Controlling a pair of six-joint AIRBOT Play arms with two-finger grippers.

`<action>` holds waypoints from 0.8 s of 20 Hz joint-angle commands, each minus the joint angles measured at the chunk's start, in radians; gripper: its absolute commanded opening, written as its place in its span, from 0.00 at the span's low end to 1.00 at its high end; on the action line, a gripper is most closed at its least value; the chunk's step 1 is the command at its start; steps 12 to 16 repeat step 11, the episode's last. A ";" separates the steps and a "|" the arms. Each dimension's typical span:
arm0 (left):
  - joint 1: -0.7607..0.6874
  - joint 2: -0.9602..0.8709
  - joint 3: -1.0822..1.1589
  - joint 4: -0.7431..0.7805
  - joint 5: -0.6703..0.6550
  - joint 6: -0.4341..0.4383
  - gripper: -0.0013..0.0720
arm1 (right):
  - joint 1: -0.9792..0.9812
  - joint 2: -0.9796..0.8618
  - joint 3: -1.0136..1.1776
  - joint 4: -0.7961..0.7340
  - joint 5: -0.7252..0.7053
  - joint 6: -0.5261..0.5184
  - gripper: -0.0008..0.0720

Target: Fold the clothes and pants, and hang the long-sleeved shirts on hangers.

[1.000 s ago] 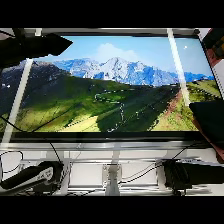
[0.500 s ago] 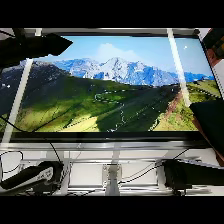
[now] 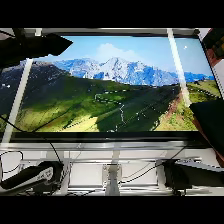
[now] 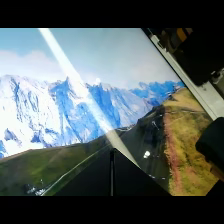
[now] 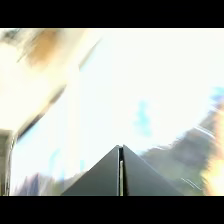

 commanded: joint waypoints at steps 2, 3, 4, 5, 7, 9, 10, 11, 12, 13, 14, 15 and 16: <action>0.000 0.001 0.000 0.000 0.000 0.000 0.06 | 0.469 0.012 0.152 0.145 -0.071 -0.138 0.06; 0.000 0.001 0.000 0.000 0.000 0.000 0.06 | 0.588 0.014 0.151 0.089 -0.068 -0.161 0.06; 0.000 0.001 0.000 0.000 0.000 0.000 0.06 | 0.694 0.014 0.143 -0.018 -0.061 -0.163 0.06; 0.000 0.001 0.000 0.000 0.000 0.000 0.06 | 0.805 0.014 0.112 -0.163 -0.043 -0.163 0.06; 0.000 0.001 0.000 0.000 0.000 0.000 0.06 | 0.975 0.010 0.007 -0.460 0.000 -0.163 0.06; 0.000 0.001 0.000 0.000 0.000 0.000 0.06 | 1.080 -0.019 -0.069 -0.809 0.035 -0.132 0.06; 0.000 0.001 0.000 0.000 0.000 0.000 0.06 | 1.114 -0.039 -0.090 -1.018 0.026 -0.069 0.06; 0.000 0.001 0.000 0.000 0.000 0.000 0.06 | 1.139 -0.060 -0.102 -1.199 0.021 -0.016 0.06; 0.000 0.001 0.000 0.000 0.000 0.000 0.06 | 1.139 -0.060 -0.102 -1.199 0.021 -0.016 0.06; 0.000 0.001 0.000 0.000 0.000 0.000 0.06 | 1.139 -0.060 -0.102 -1.199 0.021 -0.016 0.06; 0.000 0.001 0.000 0.000 0.000 0.000 0.06 | 1.139 -0.060 -0.102 -1.199 0.021 -0.016 0.06; 0.000 0.001 0.000 0.000 0.000 0.000 0.06 | 1.139 -0.060 -0.102 -1.199 0.021 -0.016 0.06; 0.000 0.001 0.000 0.000 0.000 0.000 0.06 | 1.139 -0.060 -0.102 -1.199 0.021 -0.016 0.06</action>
